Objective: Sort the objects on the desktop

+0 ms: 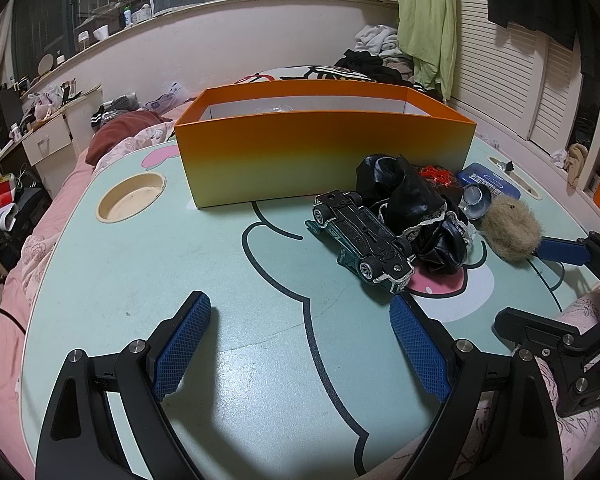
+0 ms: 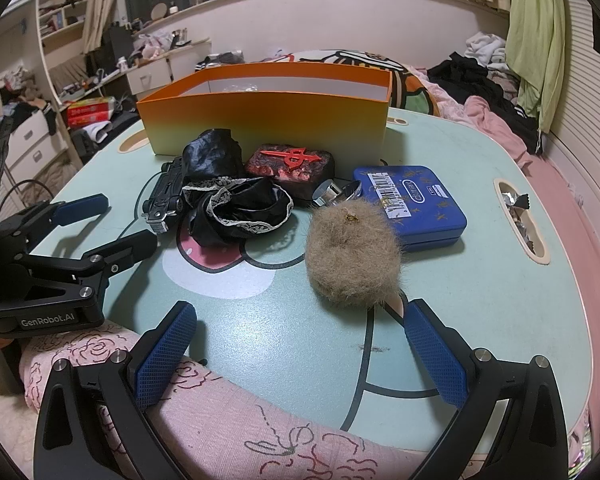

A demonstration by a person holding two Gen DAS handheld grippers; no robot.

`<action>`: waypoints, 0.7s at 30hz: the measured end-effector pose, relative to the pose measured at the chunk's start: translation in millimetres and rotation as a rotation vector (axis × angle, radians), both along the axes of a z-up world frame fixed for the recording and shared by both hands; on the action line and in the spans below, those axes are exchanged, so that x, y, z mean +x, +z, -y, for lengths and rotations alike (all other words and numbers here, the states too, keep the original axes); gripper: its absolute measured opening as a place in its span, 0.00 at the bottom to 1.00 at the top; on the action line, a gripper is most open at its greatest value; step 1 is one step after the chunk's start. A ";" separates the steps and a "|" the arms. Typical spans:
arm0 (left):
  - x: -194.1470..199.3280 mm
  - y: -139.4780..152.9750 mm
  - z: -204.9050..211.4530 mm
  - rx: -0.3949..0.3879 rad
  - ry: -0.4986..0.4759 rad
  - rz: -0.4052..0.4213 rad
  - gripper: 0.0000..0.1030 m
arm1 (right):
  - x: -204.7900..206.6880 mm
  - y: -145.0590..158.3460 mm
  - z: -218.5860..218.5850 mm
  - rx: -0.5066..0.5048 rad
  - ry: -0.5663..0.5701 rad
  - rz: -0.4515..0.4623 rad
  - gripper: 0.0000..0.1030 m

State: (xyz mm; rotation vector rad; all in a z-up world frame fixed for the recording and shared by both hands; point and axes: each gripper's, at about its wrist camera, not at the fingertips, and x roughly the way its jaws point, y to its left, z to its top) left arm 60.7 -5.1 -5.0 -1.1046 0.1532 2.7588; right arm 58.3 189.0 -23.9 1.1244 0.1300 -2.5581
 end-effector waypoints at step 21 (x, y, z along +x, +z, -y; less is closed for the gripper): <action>-1.5 1.5 -0.7 0.003 -0.007 0.006 0.88 | 0.9 -0.1 -1.0 -0.004 0.000 -0.001 1.00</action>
